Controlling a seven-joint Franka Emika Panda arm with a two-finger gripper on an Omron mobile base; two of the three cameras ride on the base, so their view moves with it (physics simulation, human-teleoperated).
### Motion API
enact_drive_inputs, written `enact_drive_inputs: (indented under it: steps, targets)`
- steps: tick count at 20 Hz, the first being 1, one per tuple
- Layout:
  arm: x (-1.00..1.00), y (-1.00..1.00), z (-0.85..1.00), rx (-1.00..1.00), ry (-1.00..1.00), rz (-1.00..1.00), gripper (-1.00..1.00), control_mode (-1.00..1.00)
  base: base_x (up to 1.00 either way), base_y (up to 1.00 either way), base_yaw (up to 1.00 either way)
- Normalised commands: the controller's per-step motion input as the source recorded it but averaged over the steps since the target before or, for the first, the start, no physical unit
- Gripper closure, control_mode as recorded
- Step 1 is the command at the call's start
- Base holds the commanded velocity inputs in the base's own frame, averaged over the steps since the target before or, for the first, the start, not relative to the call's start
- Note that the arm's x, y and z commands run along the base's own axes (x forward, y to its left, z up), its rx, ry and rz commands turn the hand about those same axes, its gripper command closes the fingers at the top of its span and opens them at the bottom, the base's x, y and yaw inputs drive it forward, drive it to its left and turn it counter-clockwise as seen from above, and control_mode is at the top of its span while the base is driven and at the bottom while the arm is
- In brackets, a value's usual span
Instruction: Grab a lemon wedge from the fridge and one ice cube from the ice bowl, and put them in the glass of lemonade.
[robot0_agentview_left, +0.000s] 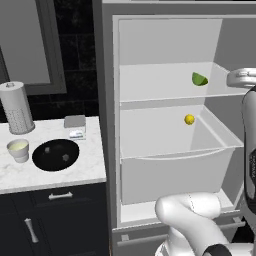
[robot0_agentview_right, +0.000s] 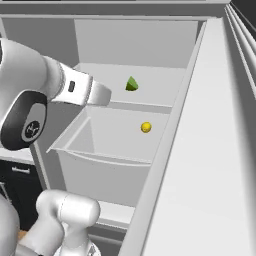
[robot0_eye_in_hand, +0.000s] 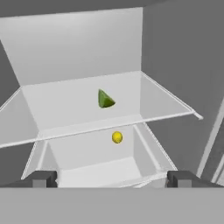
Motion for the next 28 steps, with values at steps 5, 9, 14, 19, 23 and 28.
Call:
enact_drive_inputs:
  steps: [5,9,14,19,23,28]
  targets:
    - [0.87,0.00,0.05,0.00,0.00,0.00,-1.00,-1.00,0.00,0.00,0.00]
    - [0.68,0.01,-0.22,0.00,0.05,0.00,-1.00,-1.00,0.00,0.00,0.00]
    - [0.58,0.05,-0.37,0.00,0.19,0.10,-1.00,-1.00,0.00,0.00,0.00]
    - [0.67,0.00,-0.86,0.00,0.02,0.16,-1.00,-1.00,0.00,0.00,0.00]
    - [0.88,0.00,-0.10,0.00,0.06,0.13,-1.00,-1.00,0.00,0.00,0.00]
    - [0.60,0.00,0.05,-0.04,0.00,0.01,-1.00,-1.00,0.00,0.00,0.00]
